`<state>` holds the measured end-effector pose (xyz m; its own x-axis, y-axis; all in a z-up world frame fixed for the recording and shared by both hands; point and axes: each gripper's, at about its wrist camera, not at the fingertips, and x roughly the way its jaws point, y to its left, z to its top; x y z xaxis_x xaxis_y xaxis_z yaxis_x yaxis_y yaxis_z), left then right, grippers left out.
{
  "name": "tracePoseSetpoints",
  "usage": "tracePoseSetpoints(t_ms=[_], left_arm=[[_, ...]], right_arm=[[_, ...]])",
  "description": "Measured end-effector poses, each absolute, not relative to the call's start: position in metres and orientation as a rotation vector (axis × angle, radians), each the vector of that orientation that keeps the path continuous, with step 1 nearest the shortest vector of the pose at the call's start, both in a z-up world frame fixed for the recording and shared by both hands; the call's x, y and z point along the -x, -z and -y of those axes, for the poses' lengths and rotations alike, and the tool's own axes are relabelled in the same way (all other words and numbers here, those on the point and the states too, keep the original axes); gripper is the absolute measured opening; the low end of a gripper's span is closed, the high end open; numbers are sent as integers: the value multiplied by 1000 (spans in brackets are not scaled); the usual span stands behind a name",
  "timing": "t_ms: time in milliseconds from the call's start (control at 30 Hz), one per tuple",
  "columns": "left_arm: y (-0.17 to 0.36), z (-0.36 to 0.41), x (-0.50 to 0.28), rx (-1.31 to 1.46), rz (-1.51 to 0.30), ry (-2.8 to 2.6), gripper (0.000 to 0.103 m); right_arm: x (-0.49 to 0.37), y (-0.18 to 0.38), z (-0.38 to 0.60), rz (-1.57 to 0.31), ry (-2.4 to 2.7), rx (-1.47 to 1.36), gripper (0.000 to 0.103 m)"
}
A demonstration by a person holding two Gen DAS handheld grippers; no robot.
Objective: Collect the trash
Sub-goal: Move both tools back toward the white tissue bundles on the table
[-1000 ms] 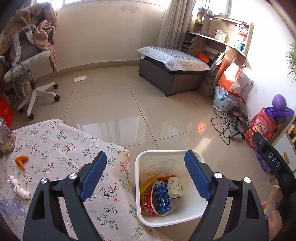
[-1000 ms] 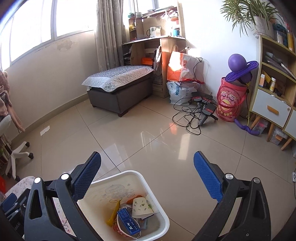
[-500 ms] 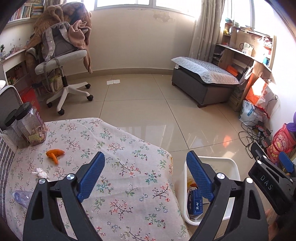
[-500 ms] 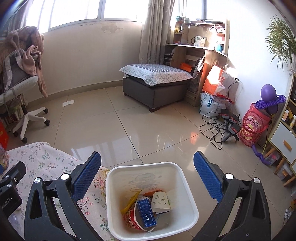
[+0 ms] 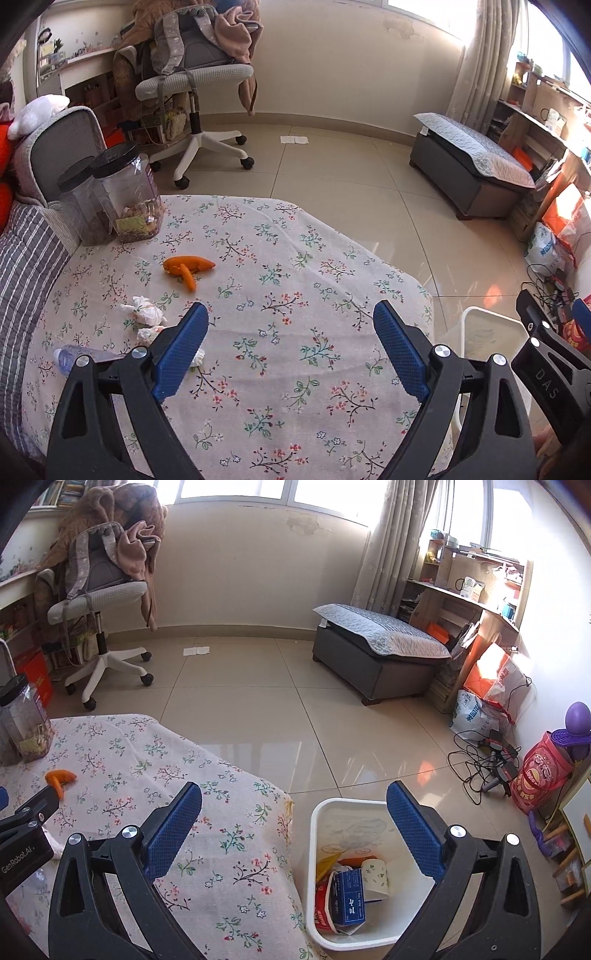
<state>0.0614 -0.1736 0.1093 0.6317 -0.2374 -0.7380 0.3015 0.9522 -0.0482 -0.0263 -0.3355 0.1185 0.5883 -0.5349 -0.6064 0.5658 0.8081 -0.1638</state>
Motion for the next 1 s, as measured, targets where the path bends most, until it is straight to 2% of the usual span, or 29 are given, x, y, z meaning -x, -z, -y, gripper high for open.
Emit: tracePoseSetpoints(t_ms=[500,833,900,1000], left_arm=[[-37,65,-170,-3,-1059,15,88],[20,31,-221,143,-1257,-22,88],[29,27,-224,148,-1287,-11,78],[29,32,-221,85,-1274,8,48]], right_arm=[[-22,-80,262,-810,487,126,96],[-41,-57,255,-896,425,159,96],[-43,-55,252,-900,419,173,96],[-46,-51,249,-902,420,205,96]])
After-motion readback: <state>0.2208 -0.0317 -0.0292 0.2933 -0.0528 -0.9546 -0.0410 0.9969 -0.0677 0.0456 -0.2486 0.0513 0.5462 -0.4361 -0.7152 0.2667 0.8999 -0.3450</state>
